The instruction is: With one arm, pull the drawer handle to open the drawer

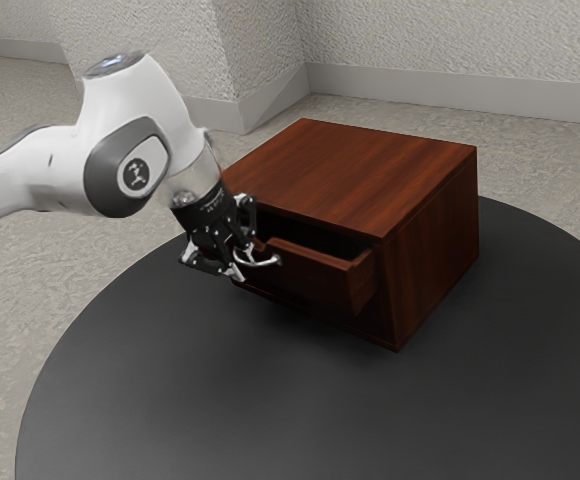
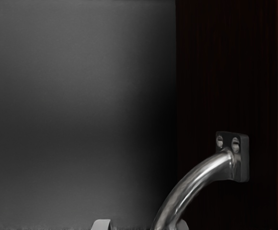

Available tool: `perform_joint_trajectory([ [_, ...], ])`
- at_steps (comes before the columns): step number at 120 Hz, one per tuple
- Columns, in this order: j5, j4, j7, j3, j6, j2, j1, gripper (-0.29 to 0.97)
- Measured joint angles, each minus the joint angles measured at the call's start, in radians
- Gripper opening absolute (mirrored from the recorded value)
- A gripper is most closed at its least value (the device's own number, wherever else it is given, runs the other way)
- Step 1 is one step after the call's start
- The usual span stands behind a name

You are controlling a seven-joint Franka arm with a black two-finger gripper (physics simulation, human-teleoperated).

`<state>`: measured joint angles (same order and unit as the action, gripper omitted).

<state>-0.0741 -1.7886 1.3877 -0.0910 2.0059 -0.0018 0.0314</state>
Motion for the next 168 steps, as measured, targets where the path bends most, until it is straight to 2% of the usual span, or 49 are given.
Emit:
perform_joint_trajectory([
  [95,0.008,-0.269,0.013,-0.001,0.039,-0.233,0.025,0.06],
  [168,0.012,-0.421,0.025,-0.002,0.072,-0.386,0.041,0.06],
])
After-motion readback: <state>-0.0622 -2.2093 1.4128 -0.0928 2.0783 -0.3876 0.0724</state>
